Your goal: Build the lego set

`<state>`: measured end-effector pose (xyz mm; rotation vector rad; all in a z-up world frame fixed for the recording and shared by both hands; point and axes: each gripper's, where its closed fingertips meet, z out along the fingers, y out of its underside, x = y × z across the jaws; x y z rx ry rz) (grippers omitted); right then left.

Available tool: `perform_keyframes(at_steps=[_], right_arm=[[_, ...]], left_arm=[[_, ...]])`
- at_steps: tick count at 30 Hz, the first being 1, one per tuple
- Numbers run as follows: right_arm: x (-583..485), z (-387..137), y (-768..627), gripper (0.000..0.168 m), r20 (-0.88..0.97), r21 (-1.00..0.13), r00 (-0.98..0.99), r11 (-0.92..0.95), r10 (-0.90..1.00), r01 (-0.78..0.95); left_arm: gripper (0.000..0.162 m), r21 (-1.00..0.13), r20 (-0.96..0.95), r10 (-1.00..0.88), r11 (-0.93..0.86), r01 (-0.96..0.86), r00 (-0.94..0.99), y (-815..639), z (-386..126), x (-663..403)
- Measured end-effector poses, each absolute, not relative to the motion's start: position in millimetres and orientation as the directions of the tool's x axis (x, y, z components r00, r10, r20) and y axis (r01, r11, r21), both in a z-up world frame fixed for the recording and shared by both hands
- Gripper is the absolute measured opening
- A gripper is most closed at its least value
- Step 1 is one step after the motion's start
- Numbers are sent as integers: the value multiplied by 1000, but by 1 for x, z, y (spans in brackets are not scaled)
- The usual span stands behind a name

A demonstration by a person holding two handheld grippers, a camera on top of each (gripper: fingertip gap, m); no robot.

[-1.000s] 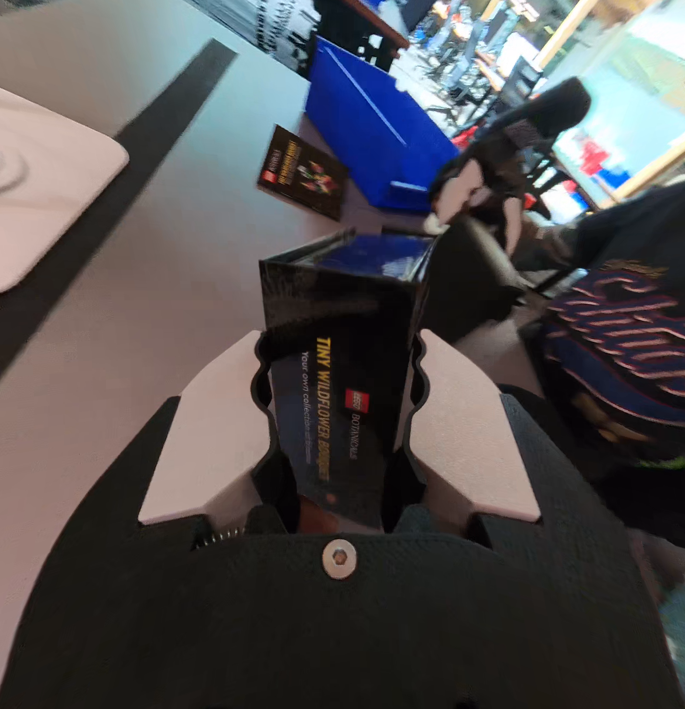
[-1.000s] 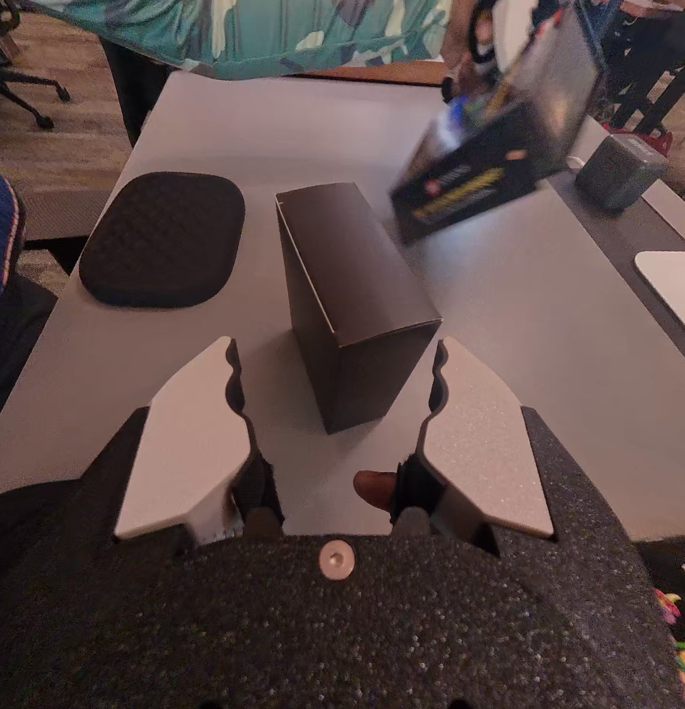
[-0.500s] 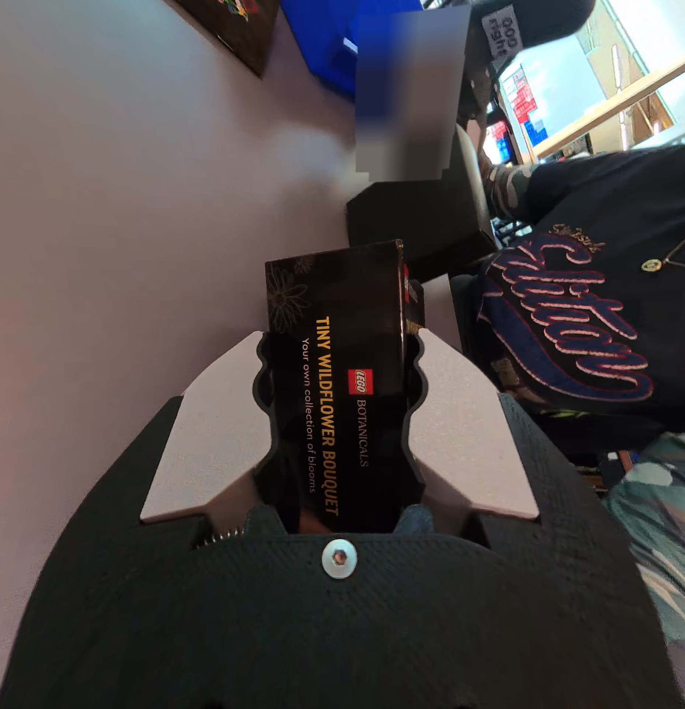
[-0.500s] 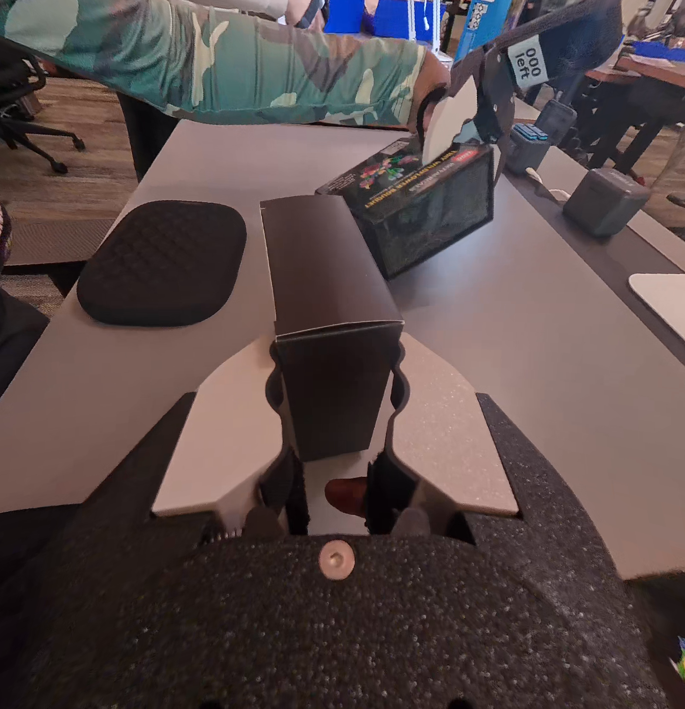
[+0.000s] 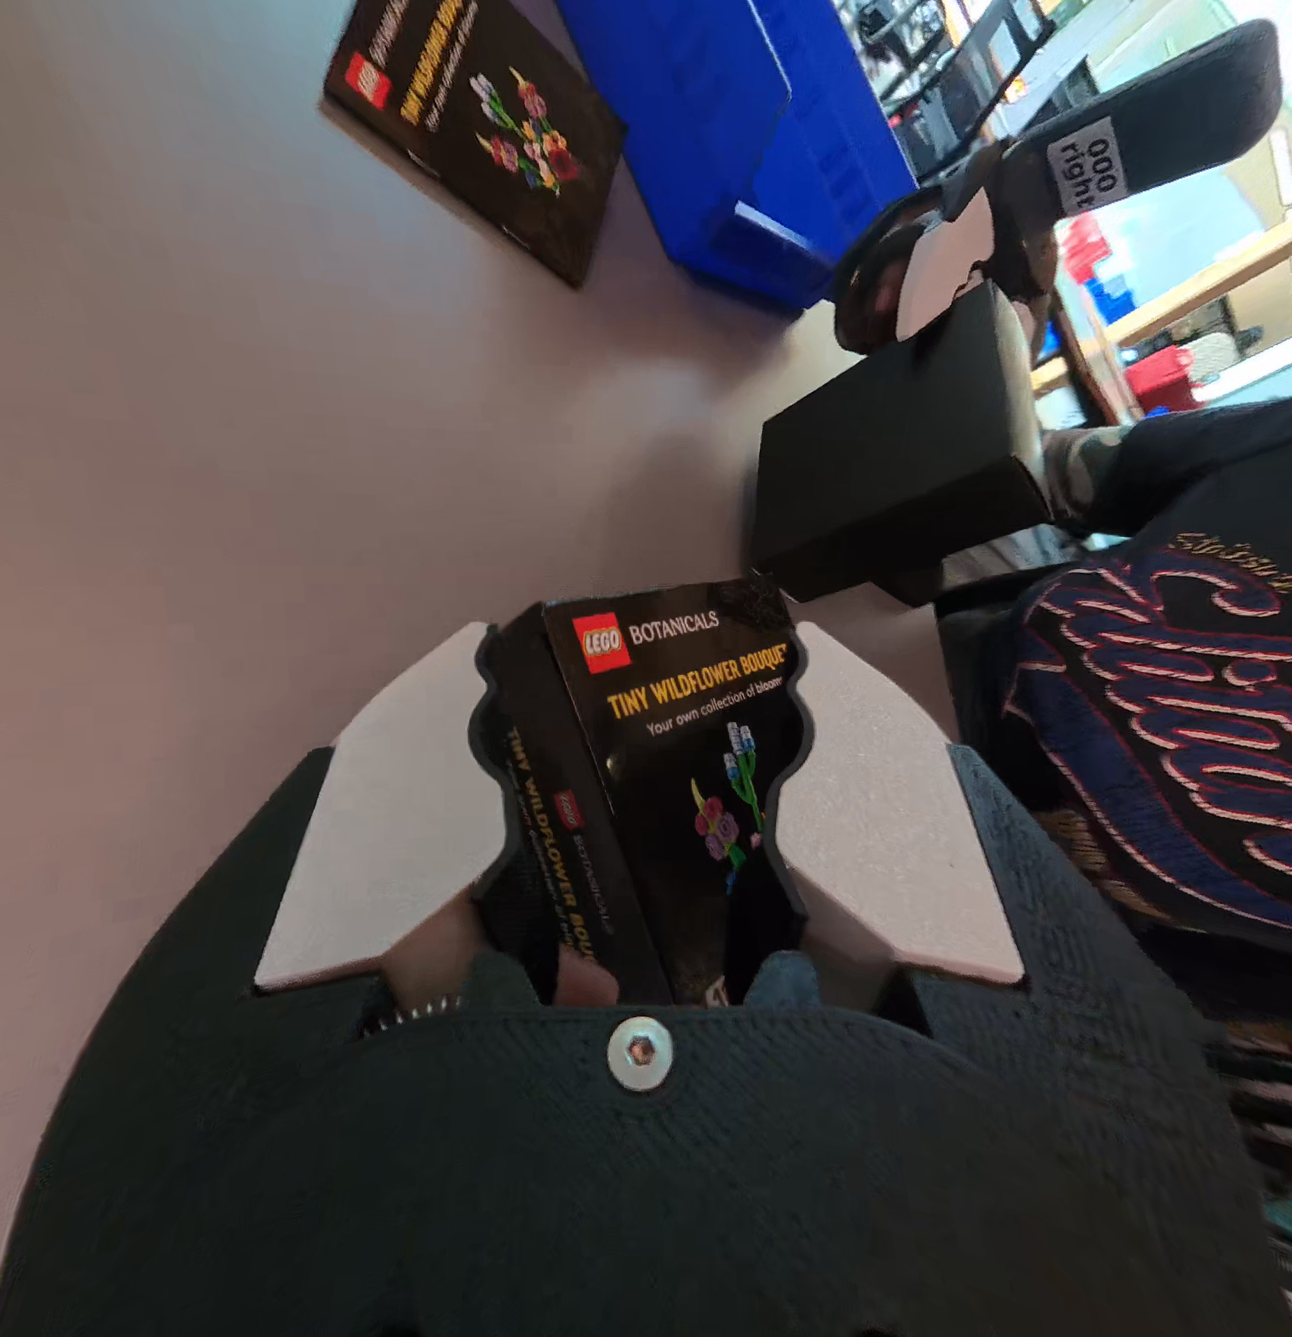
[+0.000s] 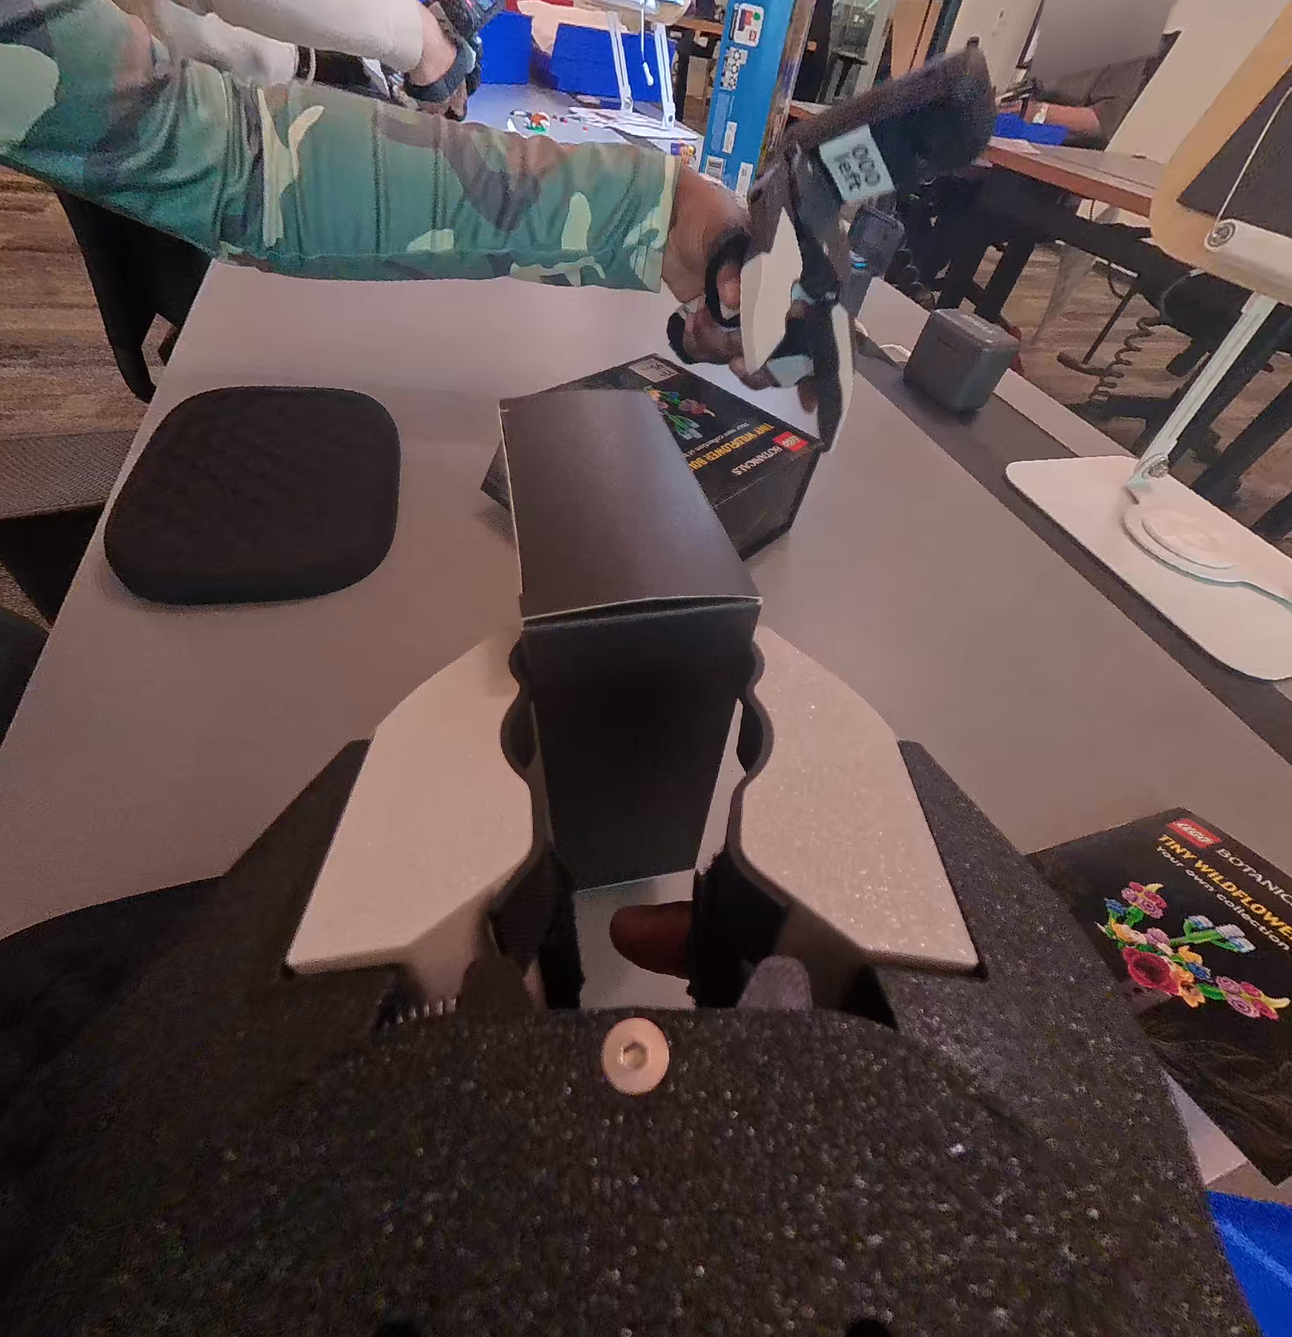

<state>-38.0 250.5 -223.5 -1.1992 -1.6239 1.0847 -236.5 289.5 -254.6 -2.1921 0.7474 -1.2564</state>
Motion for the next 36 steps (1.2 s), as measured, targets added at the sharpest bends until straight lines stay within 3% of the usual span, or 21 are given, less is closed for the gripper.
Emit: perform_keyframes(at_steps=[4, 6, 10, 14, 16, 19, 22, 28, 33, 36], right_arm=[[-35, -222, 251, 54, 128, -951, -185, 173, 974, 255], [-33, -220, 253, 54, 126, -955, -168, 165, 978, 245], [-28, -222, 257, 54, 118, -959, -137, 148, 984, 240], [-24, -225, 258, 54, 97, -966, -109, 120, 989, 230], [-22, -226, 258, 54, 92, -966, -103, 114, 990, 230], [-21, -228, 258, 54, 91, -966, -100, 112, 991, 234], [-22, -230, 258, 54, 100, -962, -97, 121, 990, 246], [-22, -239, 256, 55, 116, -951, -94, 138, 989, 277], [-21, -241, 256, 56, 94, -954, -94, 117, 991, 276], [-22, -246, 253, 61, 73, -952, -115, 104, 991, 288]], left_arm=[[87, -850, 236, -817, -436, -296, 525, 289, -220, -253], [87, -823, -26, -850, -281, -494, 526, 267, -216, -258], [87, -563, -409, -841, -72, -824, 353, 210, -235, -250], [87, -222, -705, -706, 119, -968, 75, 177, -252, -239], [85, -120, -766, -643, 163, -979, -13, 170, -258, -232], [81, -58, -796, -601, 191, -980, -70, 167, -272, -221], [68, -69, -818, -572, 206, -976, -63, 170, -281, -212], [35, 63, -852, -496, 219, -974, -167, 176, -285, -209], [13, -70, -888, -459, 217, -974, -39, 176, -270, -199], [7, -274, -880, -445, 184, -944, 169, 177, -250, -197]])
